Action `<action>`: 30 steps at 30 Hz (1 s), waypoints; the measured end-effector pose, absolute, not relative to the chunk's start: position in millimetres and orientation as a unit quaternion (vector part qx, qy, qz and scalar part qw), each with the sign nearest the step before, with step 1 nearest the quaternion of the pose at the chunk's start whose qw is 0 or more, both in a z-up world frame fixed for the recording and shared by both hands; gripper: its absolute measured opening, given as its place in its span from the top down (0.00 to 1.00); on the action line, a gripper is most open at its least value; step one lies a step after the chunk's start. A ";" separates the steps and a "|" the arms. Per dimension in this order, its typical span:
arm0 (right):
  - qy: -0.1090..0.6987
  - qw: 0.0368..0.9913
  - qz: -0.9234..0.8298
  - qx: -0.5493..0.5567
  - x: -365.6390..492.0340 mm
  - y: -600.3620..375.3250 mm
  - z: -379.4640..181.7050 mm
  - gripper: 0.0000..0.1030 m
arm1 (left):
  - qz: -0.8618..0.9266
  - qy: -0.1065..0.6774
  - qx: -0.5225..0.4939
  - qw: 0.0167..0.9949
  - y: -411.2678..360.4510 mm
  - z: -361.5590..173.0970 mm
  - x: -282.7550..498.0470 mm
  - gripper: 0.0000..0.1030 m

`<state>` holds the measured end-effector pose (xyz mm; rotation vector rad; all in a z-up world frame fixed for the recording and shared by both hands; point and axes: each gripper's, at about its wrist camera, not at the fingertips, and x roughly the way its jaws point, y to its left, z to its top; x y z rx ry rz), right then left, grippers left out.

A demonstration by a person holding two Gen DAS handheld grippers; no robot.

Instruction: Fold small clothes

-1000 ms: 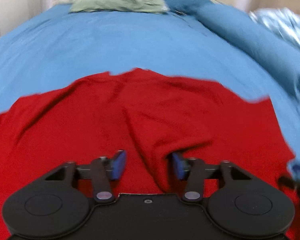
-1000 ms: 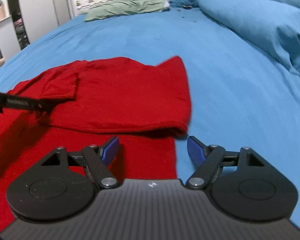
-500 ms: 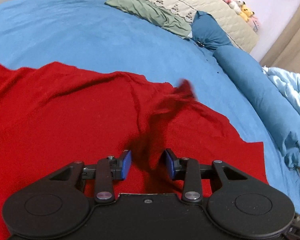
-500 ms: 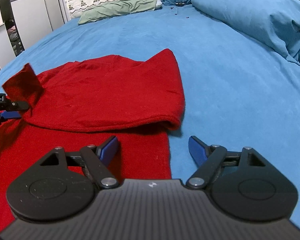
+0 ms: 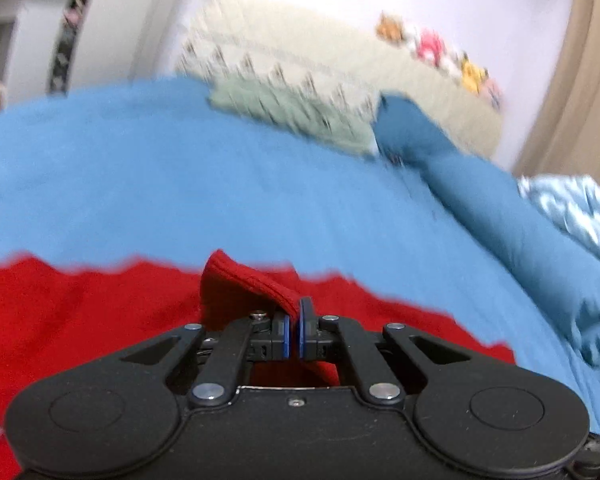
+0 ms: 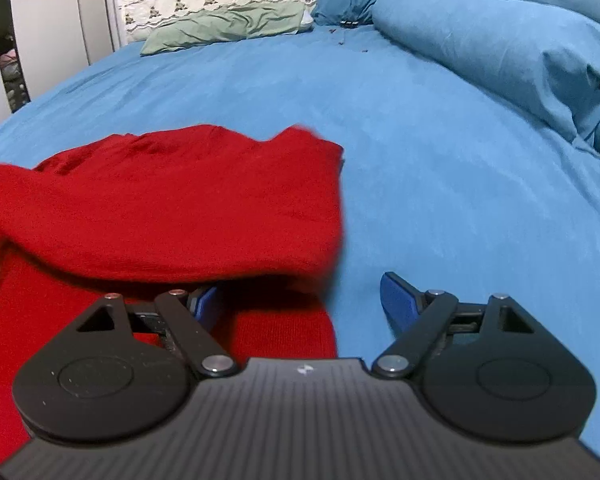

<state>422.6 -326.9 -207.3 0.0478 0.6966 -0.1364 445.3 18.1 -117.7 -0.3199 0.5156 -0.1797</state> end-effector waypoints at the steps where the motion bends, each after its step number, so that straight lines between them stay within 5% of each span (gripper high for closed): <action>1: 0.341 0.937 -0.069 0.018 425.5 -325.4 -207.4 0.06 | -0.079 0.243 -0.154 0.955 26.3 -114.3 441.5 0.97; 12: 0.362 0.927 -0.099 -0.002 427.5 -339.5 -201.7 0.07 | -0.061 0.303 -0.124 0.943 68.1 -152.5 427.6 0.93; 15: 0.371 0.924 -0.091 -0.021 423.6 -338.8 -199.3 0.07 | -0.060 0.340 -0.100 0.933 74.6 -159.7 415.8 0.81; 18: 0.381 0.921 -0.071 -0.038 416.6 -334.5 -192.0 0.07 | -0.050 0.368 -0.073 0.926 80.6 -156.8 395.9 0.55; 22: 0.351 0.936 0.005 -0.031 404.3 -314.8 -171.2 0.06 | -0.062 0.331 -0.066 0.939 85.8 -134.2 372.3 0.36; 27: 0.344 0.938 0.035 -0.003 428.4 -278.0 -169.4 0.07 | -0.049 0.317 -0.067 0.945 83.9 -123.9 408.6 0.33; 30: 0.343 0.938 0.026 0.026 443.6 -267.8 -175.6 0.07 | -0.032 0.339 -0.063 0.938 88.2 -135.7 446.0 0.39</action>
